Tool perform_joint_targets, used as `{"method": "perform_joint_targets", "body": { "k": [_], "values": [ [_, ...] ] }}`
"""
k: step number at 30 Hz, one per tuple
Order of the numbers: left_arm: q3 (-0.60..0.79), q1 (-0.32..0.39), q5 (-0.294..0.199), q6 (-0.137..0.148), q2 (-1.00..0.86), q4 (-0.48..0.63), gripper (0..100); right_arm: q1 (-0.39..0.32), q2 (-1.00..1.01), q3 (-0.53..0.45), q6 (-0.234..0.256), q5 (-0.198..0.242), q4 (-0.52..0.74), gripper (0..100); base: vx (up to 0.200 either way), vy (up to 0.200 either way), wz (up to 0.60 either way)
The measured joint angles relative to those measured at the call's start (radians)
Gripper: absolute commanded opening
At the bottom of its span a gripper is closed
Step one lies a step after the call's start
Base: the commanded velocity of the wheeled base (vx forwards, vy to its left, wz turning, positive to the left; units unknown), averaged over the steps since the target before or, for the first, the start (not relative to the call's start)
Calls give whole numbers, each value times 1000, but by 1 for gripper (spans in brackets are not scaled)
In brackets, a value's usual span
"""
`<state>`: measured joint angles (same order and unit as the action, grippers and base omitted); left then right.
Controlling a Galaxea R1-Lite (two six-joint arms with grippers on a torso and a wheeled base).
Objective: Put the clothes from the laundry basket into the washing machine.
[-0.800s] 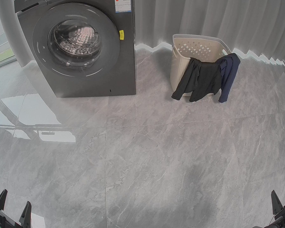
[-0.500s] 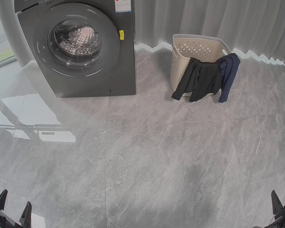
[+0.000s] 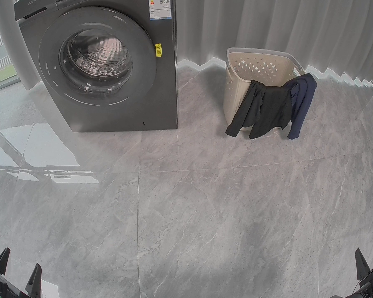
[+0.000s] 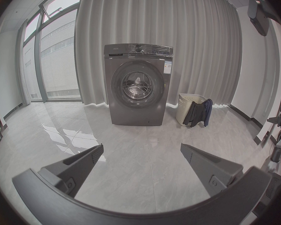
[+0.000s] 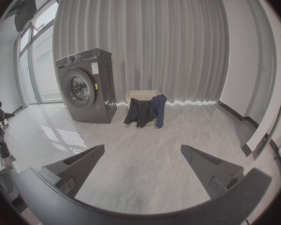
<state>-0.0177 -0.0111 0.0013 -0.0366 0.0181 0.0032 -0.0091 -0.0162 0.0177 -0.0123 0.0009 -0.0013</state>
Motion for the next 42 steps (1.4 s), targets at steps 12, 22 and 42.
{"method": "perform_joint_targets", "body": {
  "k": [12,22,42],
  "values": [
    [0,-1,1,-9,0,1,100,1,0,0,1,0,1,100,117,0,0],
    [0,-1,1,-9,0,1,100,1,0,0,2,-1,1,100,0,-200,0],
    [0,-1,1,-12,0,1,100,1,0,0,5,-6,1,100,0,-200,0]
  ]
}}
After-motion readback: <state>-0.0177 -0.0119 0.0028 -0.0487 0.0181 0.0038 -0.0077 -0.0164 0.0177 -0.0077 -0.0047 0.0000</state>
